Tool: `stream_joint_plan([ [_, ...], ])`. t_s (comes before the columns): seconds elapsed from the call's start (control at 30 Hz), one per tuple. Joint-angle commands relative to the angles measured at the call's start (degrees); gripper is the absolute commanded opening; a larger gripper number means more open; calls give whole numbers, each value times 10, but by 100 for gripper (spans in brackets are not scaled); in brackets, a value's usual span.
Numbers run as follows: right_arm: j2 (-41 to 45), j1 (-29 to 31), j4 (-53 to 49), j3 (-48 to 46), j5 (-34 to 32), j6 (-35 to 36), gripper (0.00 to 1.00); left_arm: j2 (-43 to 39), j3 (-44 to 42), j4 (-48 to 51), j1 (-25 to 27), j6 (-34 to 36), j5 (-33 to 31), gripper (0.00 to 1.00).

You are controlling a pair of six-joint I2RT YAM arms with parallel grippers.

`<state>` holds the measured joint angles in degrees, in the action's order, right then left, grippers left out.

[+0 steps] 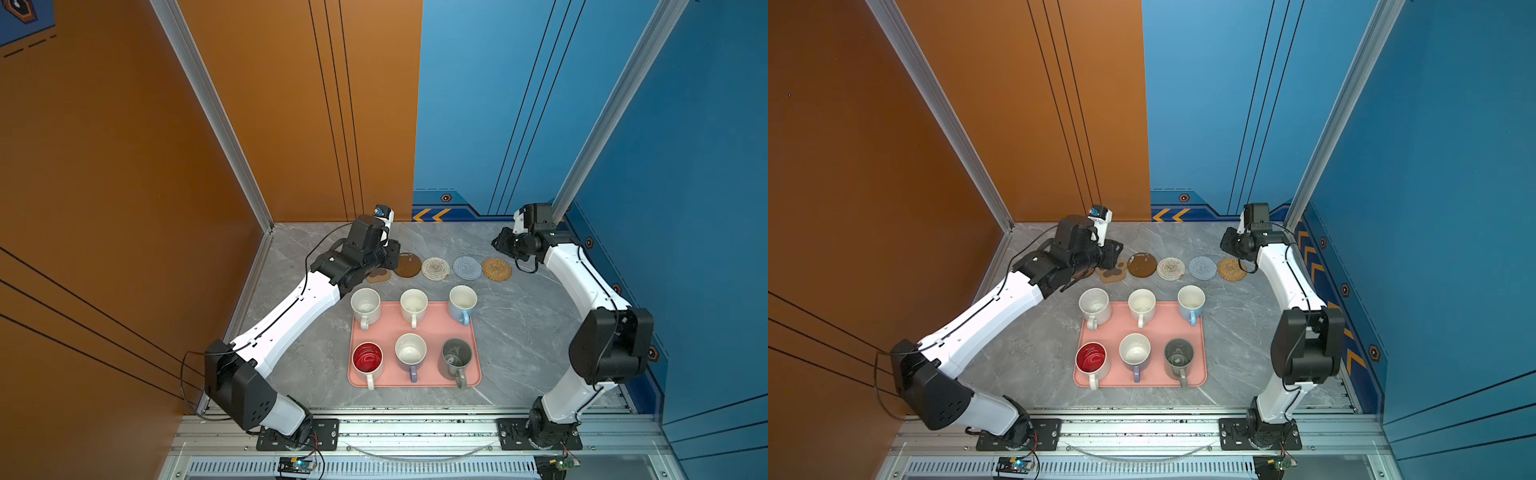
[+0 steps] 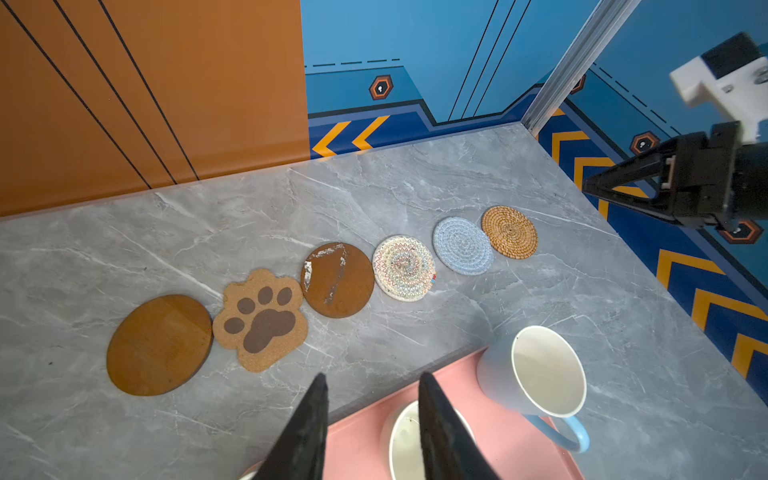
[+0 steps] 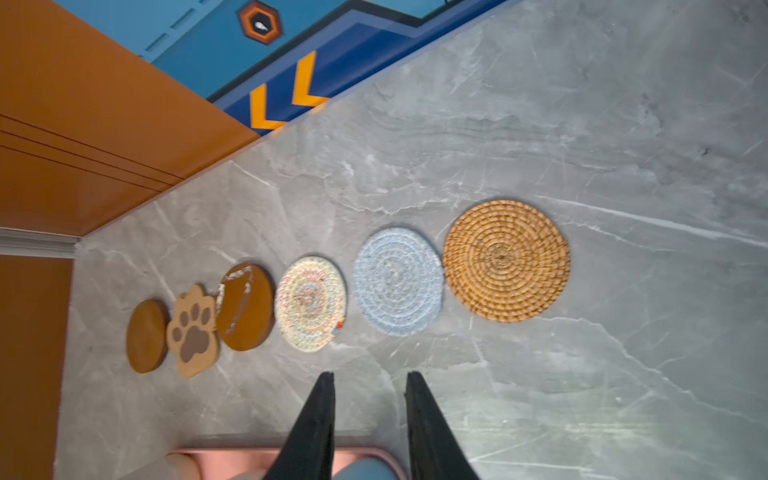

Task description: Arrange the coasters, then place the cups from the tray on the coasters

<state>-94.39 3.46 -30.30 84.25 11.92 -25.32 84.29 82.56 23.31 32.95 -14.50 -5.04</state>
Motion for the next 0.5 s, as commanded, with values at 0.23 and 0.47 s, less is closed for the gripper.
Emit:
stream_joint_plan([
  [0.23, 197, 169, 163, -138, -278, 23, 14, -45, -38, -29, 3, -2, -7, 42],
  [0.47, 315, 189, 254, -235, -207, -3, 0, -76, -94, -103, 15, -38, -19, 43],
])
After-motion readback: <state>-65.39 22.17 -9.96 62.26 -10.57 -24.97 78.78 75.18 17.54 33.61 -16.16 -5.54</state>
